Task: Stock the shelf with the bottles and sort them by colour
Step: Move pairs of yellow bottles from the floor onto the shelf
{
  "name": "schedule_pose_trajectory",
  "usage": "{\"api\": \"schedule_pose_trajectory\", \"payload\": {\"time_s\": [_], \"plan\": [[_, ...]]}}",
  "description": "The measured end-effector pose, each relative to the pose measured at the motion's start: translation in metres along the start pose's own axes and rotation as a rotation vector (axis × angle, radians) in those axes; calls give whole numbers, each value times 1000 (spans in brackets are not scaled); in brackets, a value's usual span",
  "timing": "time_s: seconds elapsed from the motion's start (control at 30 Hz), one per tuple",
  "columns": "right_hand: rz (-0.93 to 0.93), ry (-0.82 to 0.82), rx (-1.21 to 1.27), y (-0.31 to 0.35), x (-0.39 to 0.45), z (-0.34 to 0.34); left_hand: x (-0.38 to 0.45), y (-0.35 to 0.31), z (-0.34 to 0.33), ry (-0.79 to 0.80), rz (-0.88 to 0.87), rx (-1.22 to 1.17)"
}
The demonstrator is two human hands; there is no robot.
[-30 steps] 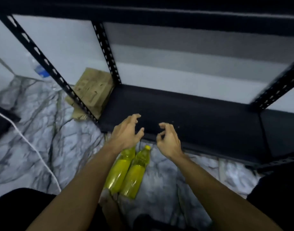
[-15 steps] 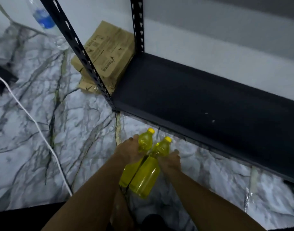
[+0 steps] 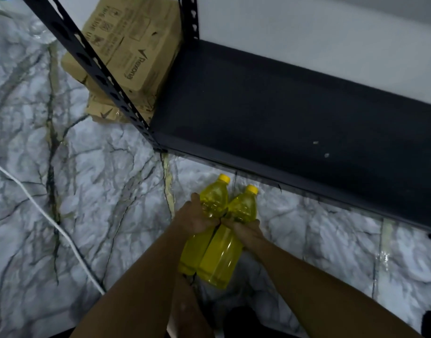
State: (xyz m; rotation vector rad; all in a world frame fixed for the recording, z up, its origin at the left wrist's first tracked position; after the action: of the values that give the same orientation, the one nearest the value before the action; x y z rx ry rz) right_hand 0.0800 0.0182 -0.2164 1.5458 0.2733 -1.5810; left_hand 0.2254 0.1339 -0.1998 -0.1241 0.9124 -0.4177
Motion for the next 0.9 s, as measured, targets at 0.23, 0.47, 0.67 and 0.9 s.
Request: {"api": "schedule_pose_trajectory", "payload": {"time_s": [0.23, 0.47, 0.67, 0.9], "plan": [[10, -43, -67, -2, 0, -1, -1, 2, -1, 27, 13, 20], [-9, -59, -66, -3, 1, 0, 0, -3, 4, -29, 57, 83], [90, -29, -65, 11, -16, 12, -18, -9, 18, -85, 26, 72], [322, 14, -97, 60, -70, 43, -78, -48, 66, -234, -104, 34]]}}
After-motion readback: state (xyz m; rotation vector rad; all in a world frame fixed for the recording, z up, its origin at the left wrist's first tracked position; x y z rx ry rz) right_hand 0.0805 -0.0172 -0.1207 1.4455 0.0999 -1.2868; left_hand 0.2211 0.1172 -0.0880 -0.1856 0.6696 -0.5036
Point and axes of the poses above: each hand's wrist, its own x-axis towards the middle knuckle, its own z-axis out of the back of the hand, y = z × x, the point moved 6 cm from there along x, towards the middle knuckle, and after that the axes turned 14 degrees about x, right-handed, at the moved point
